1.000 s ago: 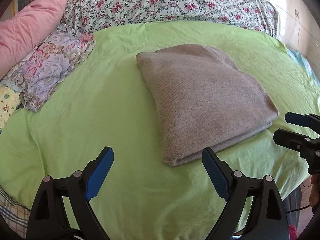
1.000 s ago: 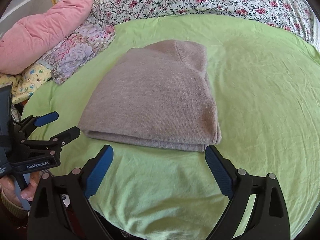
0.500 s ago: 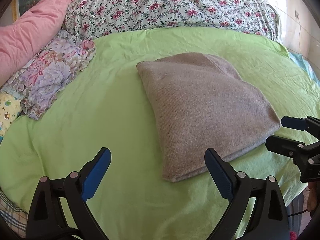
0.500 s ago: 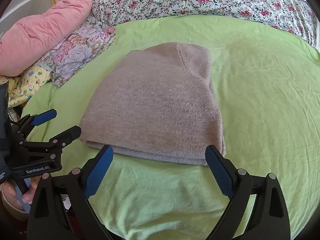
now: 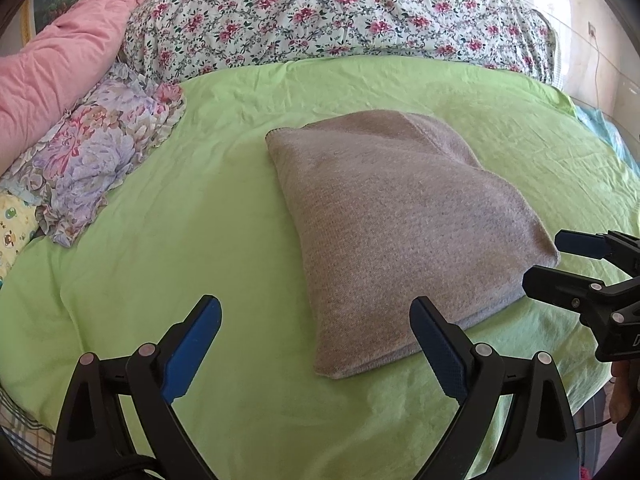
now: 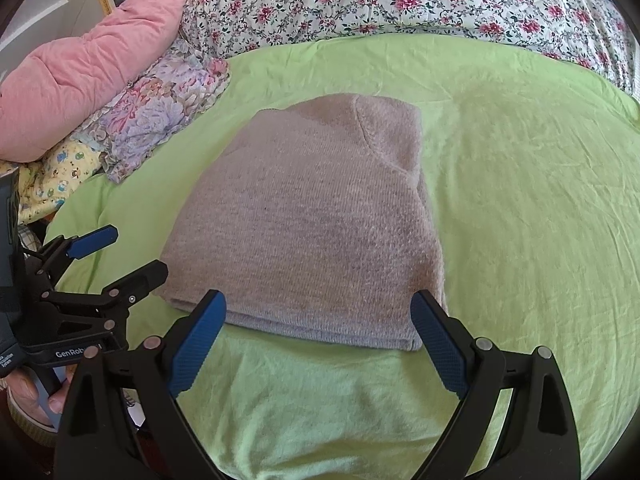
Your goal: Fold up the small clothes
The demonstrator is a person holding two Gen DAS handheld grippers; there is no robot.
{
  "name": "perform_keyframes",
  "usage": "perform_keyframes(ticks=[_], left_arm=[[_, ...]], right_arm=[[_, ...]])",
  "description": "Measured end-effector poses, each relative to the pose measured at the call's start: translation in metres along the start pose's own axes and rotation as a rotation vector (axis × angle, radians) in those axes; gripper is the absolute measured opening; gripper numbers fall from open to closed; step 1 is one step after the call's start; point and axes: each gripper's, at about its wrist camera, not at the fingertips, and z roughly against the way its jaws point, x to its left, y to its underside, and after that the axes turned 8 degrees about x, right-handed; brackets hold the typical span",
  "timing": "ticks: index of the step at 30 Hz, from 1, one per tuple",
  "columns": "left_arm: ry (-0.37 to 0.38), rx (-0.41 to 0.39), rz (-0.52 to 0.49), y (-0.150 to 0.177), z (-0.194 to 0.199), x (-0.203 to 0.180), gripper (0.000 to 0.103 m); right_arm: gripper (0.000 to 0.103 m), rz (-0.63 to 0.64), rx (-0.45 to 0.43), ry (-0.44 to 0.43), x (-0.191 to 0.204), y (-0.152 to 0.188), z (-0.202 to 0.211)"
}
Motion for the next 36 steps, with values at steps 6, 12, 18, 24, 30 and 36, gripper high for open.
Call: perform_keyframes(ticks=[6, 12, 18, 24, 30, 36], left_arm=[[0.003, -0.001, 0.004, -0.0021, 0.0007, -0.0008, 0.096], [0.002, 0.005, 0.012, -0.0039, -0.0002, -0.0021, 0.096], [0.001, 0.004, 0.013, -0.0056, 0.0007, -0.0040, 0.096], [0.005, -0.001, 0.014, -0.0069, 0.0025, -0.0062, 0.096], [0.009, 0.001, 0.011, -0.0067, 0.0027, -0.0071, 0.096], [0.014, 0.007, 0.011, -0.0065, 0.0018, -0.0070, 0.096]], right_arm=[[0.094, 0.001, -0.001, -0.001, 0.0000, -0.0016, -0.0004], [0.094, 0.001, -0.003, -0.002, 0.0012, -0.0031, -0.0010], [0.094, -0.001, -0.004, -0.004, 0.0032, -0.0032, -0.0006], [0.094, 0.003, -0.008, -0.005, 0.0034, -0.0052, 0.0011], [0.094, 0.003, -0.008, -0.003, 0.0038, -0.0053, 0.0019], [0.094, 0.002, -0.007, -0.004, 0.0038, -0.0056, 0.0026]])
